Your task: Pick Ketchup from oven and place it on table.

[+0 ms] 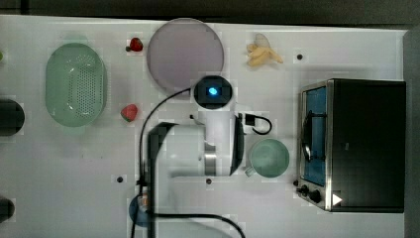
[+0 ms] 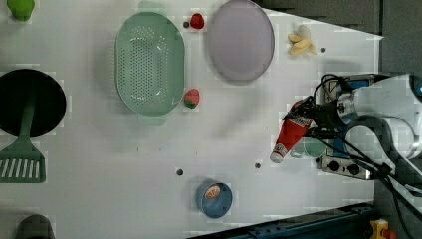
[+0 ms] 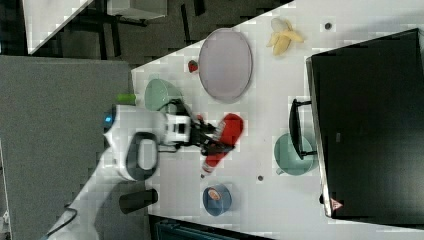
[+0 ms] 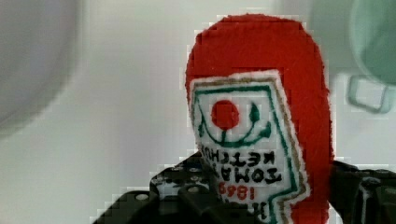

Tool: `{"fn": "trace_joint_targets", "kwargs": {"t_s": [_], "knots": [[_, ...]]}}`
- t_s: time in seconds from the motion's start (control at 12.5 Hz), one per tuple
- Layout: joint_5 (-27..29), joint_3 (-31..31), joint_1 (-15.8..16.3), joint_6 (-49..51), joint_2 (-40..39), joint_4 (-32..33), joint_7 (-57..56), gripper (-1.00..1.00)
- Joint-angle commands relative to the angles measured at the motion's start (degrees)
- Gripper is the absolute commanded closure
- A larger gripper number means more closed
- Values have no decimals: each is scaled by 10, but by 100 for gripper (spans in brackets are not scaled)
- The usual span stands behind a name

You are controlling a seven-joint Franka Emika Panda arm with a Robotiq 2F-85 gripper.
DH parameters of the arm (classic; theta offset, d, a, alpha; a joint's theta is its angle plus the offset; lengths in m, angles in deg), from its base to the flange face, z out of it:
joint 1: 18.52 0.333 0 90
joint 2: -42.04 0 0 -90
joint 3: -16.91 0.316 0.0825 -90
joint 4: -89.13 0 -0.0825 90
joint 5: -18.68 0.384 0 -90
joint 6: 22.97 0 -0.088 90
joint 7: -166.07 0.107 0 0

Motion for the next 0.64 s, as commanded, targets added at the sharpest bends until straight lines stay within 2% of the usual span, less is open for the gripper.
{"fn": "trace_joint_targets", "kwargs": {"t_s": [0.08,0.32,0.48,0.64], "knots": [[3,-1,-16,-88,-25,13,3,-33],[3,-1,-15,-129,-70,20,6,-96],[3,0,-14,-144,-76,19,6,-100],[3,0,-14,-141,-50,15,18,-100]]}}
